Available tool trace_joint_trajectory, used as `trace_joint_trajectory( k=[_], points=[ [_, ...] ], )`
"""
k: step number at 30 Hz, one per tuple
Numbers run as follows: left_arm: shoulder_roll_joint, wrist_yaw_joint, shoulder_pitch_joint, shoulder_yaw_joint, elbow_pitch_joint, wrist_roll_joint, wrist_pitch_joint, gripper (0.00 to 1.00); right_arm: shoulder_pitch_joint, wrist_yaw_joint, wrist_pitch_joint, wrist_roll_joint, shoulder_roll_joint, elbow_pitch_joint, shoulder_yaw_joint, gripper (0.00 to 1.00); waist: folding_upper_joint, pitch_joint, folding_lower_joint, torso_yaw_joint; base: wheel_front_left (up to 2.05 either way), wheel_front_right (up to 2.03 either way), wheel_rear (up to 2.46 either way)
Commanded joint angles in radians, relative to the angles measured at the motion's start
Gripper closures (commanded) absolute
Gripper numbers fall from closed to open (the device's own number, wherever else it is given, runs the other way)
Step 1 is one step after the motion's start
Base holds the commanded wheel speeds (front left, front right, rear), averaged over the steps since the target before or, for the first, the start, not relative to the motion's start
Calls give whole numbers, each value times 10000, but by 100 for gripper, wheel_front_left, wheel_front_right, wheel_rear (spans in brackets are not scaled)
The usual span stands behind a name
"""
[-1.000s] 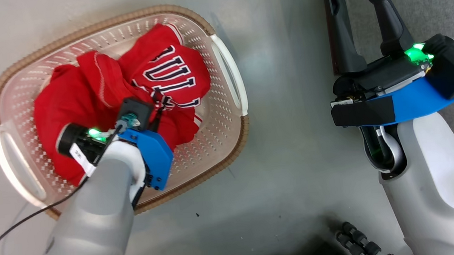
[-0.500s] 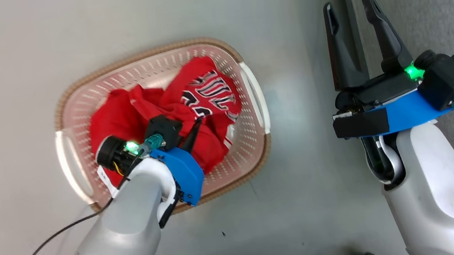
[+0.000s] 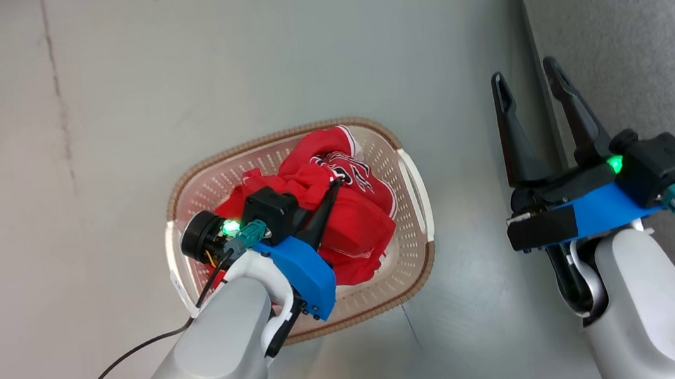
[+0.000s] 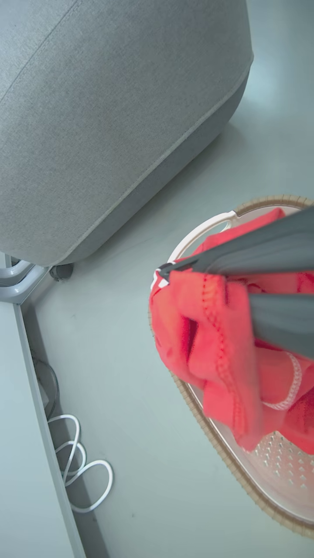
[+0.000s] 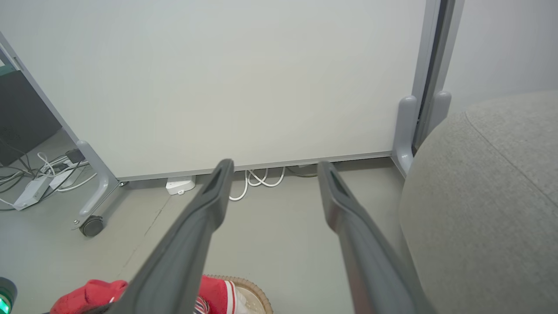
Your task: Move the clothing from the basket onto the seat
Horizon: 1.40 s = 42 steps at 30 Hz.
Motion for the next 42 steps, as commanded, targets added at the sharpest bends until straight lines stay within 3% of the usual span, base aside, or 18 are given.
trace_joint_trajectory(
  k=[1, 18, 42],
  points=[
    [45, 61, 201, 157, -280, 155, -50, 100, 231, -3, -3, 6, -64, 55, -40, 0, 0, -563, 2, 157, 0, 0, 0],
    [22, 212, 832, 1150, -2564, 742, -52, 100, 1550, -3, -3, -81, -94, 340, -276, 0, 0, -2768, 2, 427, 0, 0, 0],
    [23, 101, 644, 677, -2757, 62, 108, 100, 3120, -3, -3, -106, 42, 504, -12, 0, 0, -5193, 2, 583, 0, 0, 0]
  ],
)
